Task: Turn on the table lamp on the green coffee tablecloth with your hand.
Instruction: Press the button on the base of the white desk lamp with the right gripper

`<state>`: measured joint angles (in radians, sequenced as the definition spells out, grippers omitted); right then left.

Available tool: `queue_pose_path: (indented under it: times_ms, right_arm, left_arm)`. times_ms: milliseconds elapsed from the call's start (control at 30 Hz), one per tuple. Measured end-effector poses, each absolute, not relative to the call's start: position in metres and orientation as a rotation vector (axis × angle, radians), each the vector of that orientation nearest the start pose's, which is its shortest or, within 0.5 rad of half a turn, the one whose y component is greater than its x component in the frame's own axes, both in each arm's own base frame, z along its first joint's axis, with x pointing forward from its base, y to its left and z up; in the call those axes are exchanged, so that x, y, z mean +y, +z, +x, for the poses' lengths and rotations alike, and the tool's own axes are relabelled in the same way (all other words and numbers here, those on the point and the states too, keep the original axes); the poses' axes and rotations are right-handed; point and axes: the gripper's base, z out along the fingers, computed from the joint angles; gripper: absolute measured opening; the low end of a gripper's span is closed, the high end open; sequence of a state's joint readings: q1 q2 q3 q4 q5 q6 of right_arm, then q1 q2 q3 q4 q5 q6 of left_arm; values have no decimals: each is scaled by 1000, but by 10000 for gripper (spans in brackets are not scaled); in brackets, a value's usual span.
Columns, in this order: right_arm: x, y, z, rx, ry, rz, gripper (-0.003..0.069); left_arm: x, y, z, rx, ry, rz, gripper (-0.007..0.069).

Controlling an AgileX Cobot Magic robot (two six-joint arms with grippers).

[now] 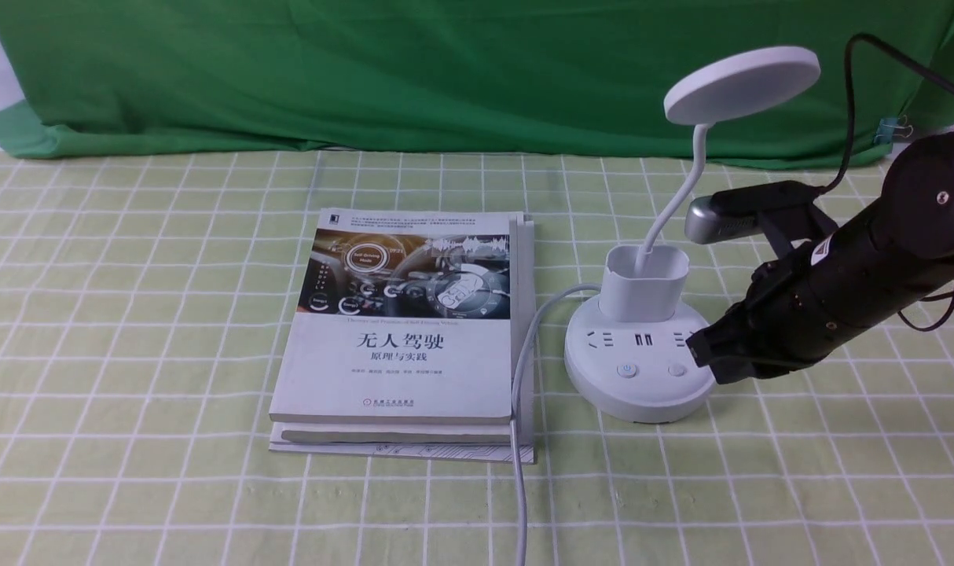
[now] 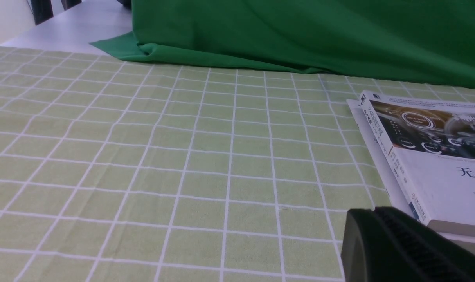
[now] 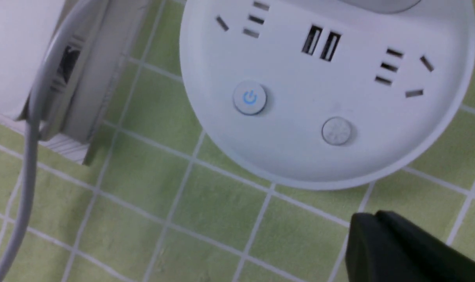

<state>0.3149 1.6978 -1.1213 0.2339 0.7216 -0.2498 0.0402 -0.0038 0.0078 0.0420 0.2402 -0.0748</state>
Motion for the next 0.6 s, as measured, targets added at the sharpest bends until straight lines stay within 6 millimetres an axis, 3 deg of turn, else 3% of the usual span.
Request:
queue_pose_path:
  times_ms: [600]
  right_arm:
    - [131, 191, 340, 2714, 275, -550, 33]
  left_arm:
    - [3, 189, 55, 1726, 13, -71, 3]
